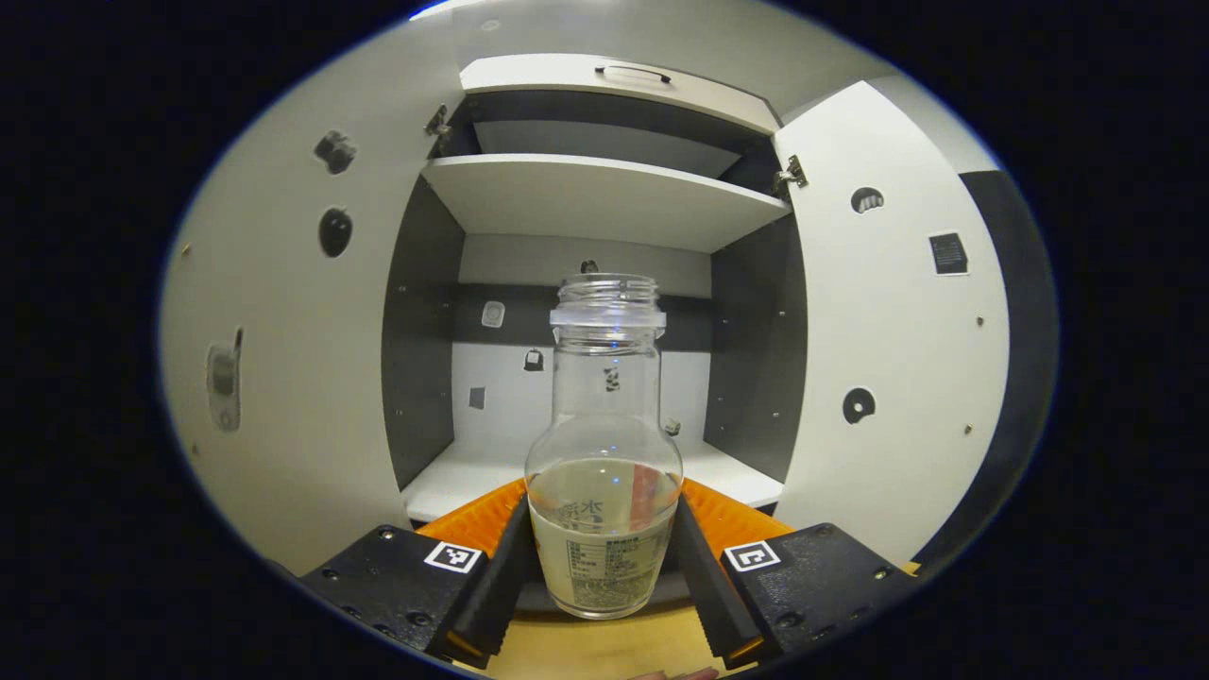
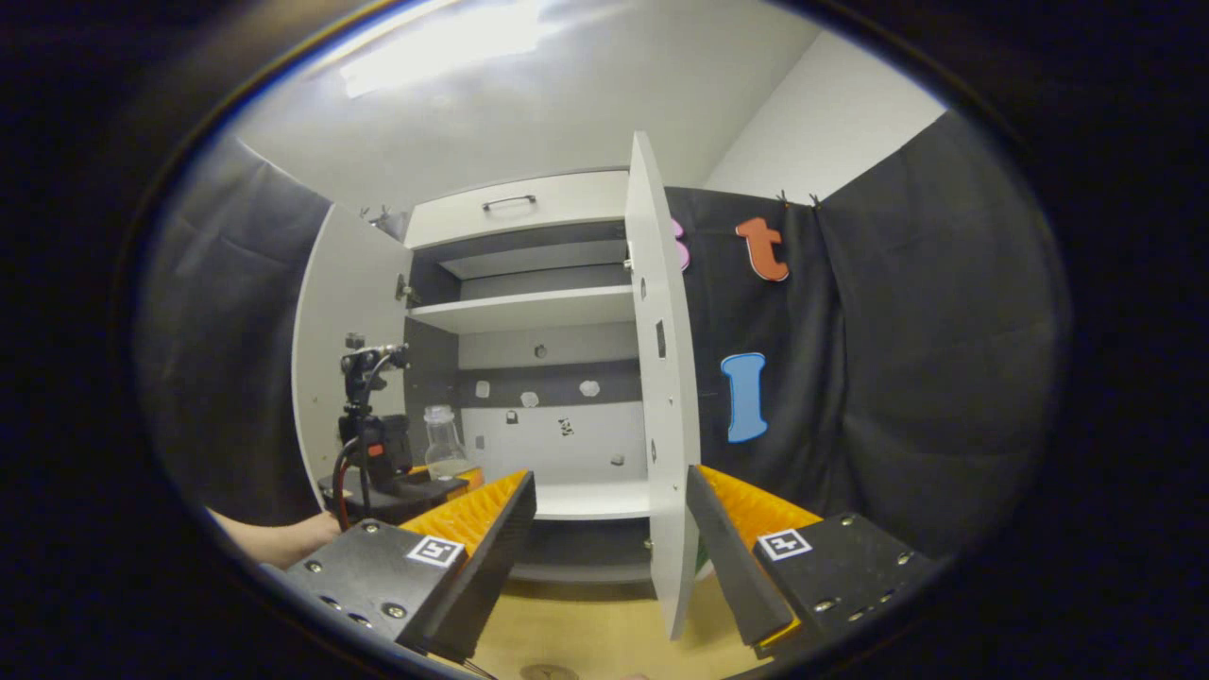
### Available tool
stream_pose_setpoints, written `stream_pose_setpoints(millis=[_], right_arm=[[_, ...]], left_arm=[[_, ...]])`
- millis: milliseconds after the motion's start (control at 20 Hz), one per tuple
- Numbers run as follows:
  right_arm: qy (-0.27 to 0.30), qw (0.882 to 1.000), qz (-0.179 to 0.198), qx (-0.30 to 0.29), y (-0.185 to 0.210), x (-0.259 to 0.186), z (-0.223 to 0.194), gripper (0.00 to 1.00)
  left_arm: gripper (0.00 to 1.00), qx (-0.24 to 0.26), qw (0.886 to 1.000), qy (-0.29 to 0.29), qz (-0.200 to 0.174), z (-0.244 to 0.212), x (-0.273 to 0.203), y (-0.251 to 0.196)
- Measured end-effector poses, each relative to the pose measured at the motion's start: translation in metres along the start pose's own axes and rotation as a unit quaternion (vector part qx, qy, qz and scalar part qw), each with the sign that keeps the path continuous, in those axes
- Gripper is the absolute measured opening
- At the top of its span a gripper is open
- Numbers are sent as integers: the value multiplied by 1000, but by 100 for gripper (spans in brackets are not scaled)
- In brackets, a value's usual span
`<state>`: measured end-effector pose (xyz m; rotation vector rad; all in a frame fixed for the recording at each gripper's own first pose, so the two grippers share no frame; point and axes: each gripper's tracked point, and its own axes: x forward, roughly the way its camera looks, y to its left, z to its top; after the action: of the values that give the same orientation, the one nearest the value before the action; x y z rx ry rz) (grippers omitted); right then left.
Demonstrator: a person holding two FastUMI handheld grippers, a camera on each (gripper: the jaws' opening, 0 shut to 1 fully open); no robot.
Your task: Grasp the bottle in the cabinet with the left hand and place it on the coaster, then close the right door with the right hand and the left door with the left hand.
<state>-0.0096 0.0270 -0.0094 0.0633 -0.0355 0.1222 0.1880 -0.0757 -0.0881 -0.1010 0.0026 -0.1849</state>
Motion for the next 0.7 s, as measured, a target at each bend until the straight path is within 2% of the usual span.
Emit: stream_pose_setpoints(millis=[50, 100, 150, 200, 300, 400, 650, 700], right_arm=[[4, 1000, 0, 8, 0, -5, -2, 97], [6, 1000, 3, 14, 2, -9, -3, 93], [6, 1000, 3, 18, 2, -13, -3, 97], [9, 1000, 3, 22, 3, -15, -4, 97], [11, 1000, 1, 24, 2, -17, -5, 100], [6, 1000, -9, 22, -6, -17, -4, 97], [-14, 999, -9, 29, -28, -20, 3, 97], [-19, 999, -19, 33, -37, -19, 6, 100]], left_arm=[[78, -12, 1000, -2, -4, -13, -12, -5], [78, -20, 1000, -7, -14, -26, -25, -12], [79, -24, 999, -16, -17, -38, -36, -15], [79, -23, 999, -21, -22, -53, -46, -19], [79, 4, 999, 5, -40, -98, -67, -30], [80, 22, 997, 19, -71, -136, -86, -47], [79, 19, 986, 55, -156, -227, -130, -89], [80, 11, 984, 59, -170, -241, -136, -96]])
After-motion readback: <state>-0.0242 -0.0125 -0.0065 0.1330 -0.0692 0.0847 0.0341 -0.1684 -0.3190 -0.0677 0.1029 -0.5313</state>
